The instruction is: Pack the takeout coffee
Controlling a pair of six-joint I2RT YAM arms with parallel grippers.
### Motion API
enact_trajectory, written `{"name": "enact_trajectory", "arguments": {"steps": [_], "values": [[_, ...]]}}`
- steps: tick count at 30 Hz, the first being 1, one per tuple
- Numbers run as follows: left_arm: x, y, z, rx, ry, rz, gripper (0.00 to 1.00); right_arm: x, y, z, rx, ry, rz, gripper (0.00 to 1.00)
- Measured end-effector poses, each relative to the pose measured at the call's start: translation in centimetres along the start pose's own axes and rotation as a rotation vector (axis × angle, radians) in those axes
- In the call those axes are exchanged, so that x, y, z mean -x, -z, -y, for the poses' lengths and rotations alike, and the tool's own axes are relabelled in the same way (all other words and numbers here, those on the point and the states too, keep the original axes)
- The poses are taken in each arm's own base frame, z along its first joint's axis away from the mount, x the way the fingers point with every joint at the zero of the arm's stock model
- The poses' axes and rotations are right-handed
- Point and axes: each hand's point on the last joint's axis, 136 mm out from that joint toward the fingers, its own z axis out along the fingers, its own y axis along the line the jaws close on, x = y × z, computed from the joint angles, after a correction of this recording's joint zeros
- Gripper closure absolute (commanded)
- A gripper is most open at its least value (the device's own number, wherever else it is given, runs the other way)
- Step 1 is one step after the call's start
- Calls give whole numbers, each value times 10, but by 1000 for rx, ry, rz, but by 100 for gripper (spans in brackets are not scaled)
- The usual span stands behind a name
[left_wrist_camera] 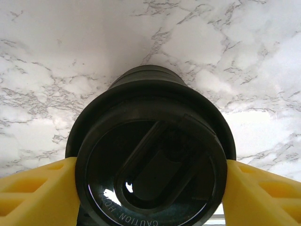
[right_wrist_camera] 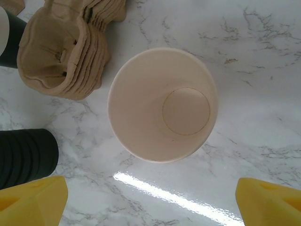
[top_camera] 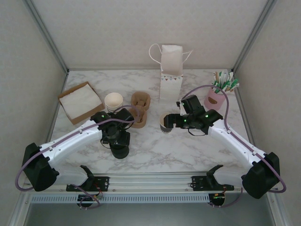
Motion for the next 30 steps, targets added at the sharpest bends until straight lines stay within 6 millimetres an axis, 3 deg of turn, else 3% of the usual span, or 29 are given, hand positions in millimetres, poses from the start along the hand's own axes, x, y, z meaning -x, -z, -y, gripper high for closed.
{"name": "enact_trajectory", "arguments": {"steps": [4,10,16,21,24,30], "values": [[0,2,0,-7,3,8,29,-4,0,-8,30,-1,-14,9],[1,6,-1,-19,15,21,29,-10,-8,-39,168,-35,-31,16],[-4,5,-3,-39,36,17,30,-41,-26,-67,300,-97,-114,28],[-10,1,-3,-53,43,2,30,-60,-40,-92,410,-143,-160,46],[-12,1,-2,-63,49,-3,31,-70,-50,-101,449,-179,-191,57],[-12,-1,-1,-68,56,-3,32,-83,-68,-122,529,-228,-235,67]]}}
